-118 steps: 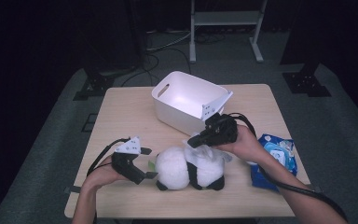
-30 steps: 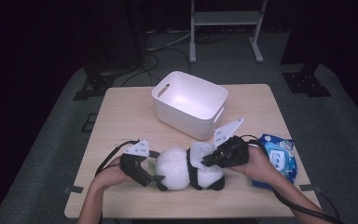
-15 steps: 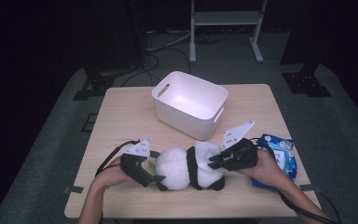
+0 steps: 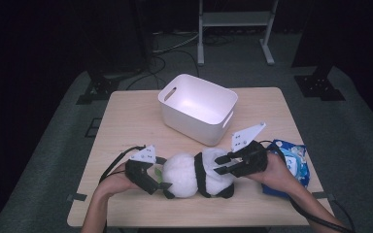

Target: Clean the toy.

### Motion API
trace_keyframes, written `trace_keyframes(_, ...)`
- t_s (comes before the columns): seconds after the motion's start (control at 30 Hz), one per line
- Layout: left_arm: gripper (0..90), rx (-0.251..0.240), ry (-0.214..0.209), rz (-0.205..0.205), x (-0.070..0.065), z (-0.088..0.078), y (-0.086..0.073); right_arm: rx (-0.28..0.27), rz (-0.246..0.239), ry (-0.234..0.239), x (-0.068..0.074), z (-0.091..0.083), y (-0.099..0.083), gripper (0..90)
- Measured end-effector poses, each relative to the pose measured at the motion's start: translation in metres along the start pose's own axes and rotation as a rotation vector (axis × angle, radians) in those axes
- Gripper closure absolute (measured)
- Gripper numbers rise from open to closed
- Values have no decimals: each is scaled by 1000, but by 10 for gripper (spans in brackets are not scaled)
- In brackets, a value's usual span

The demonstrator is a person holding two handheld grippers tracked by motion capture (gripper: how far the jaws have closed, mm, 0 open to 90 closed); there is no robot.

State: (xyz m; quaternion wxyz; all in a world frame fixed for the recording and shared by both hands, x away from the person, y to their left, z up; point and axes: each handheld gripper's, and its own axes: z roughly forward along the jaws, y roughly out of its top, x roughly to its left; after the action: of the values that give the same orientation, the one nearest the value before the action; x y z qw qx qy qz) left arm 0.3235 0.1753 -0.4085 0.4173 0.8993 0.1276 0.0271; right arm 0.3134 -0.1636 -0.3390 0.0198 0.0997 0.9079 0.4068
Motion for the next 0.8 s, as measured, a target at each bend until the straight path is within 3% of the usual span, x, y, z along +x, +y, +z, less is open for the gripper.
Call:
trace_keyframes(0.37,99,4,-4,1,0,1,0,-9,16,-71,-10,-7,2,498)
trace_keyframes(0.8,99,1,-9,-5,0,2,0,71,22,-84,-22,18,-2,377)
